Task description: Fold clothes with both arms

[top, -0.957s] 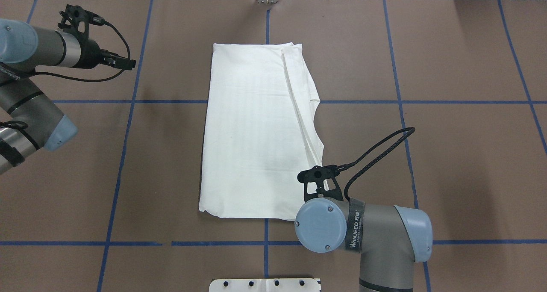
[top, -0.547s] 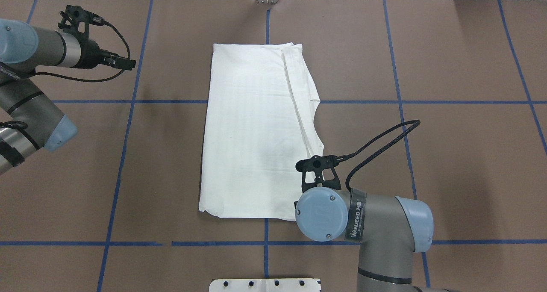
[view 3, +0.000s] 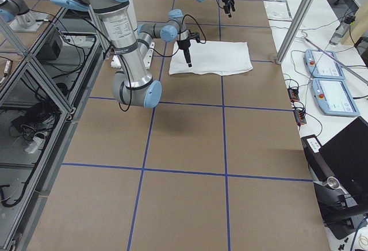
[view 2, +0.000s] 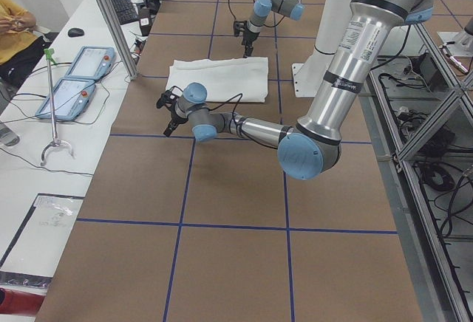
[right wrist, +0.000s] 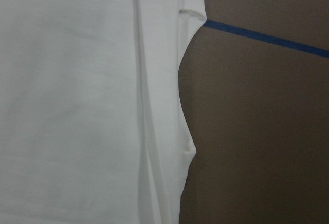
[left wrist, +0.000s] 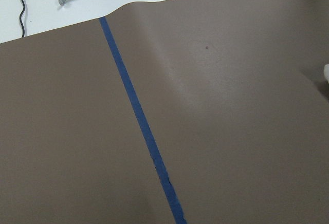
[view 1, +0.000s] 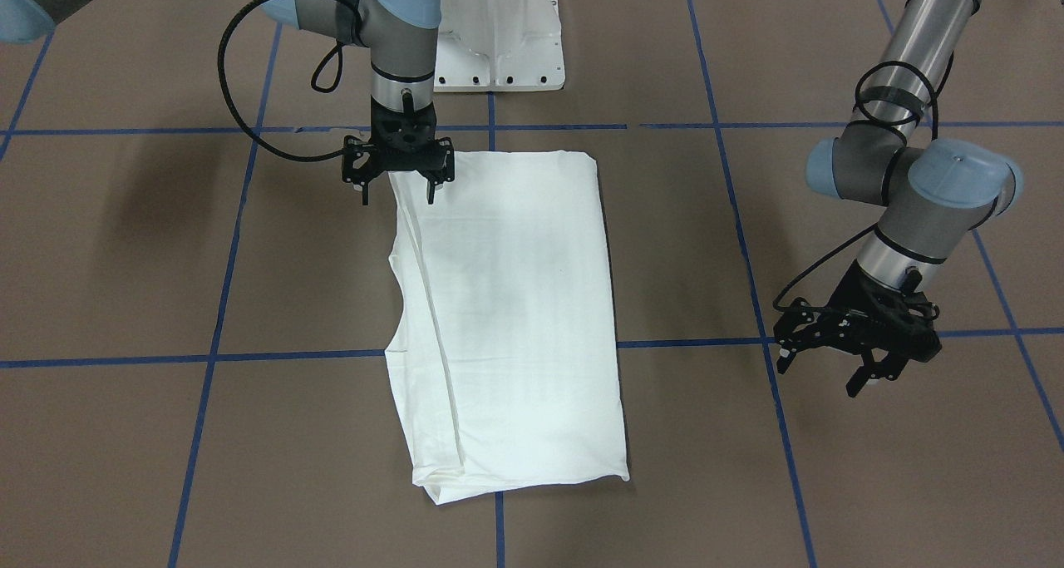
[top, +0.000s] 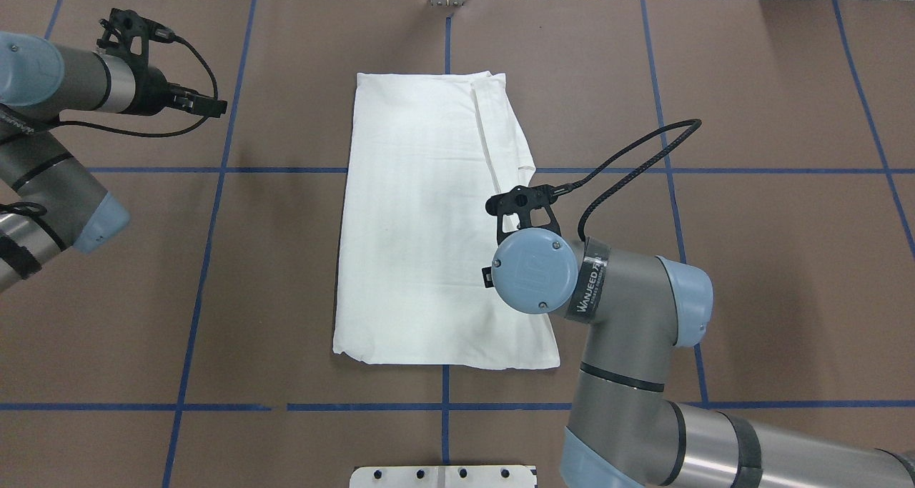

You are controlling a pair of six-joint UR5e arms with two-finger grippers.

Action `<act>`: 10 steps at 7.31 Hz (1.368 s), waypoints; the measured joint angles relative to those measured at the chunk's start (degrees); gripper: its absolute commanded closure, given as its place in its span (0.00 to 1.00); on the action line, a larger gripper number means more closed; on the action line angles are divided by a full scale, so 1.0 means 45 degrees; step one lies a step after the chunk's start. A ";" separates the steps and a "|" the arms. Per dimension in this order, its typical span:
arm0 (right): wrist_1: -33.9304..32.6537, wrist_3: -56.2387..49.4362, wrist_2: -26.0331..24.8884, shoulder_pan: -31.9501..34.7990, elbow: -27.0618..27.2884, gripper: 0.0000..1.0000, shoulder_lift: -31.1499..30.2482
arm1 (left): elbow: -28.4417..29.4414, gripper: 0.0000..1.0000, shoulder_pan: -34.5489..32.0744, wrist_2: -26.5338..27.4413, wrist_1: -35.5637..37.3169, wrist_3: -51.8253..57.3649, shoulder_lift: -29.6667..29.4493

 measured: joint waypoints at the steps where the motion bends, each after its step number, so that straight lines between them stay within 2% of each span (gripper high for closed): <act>1: 0.0452 -0.0104 0.0005 0.0061 -0.0679 0.00 0.0094 | 0.0005 0.00 0.0000 -0.0008 0.0000 0.0007 0.0000; 3: 0.0826 -0.0184 0.0007 0.0094 -0.1372 0.00 0.0133 | 0.0024 0.00 0.0000 -0.0011 0.0000 0.0012 0.0001; 6: 0.0709 -0.0587 0.0252 0.0427 -0.1505 0.00 -0.0032 | 0.0032 0.00 0.0000 -0.0005 0.0000 0.0021 0.0000; 10: 0.0357 -0.2738 0.0562 0.2417 -0.1487 0.00 -0.1079 | 0.0054 0.00 0.0031 -0.0010 0.0000 0.0009 0.0000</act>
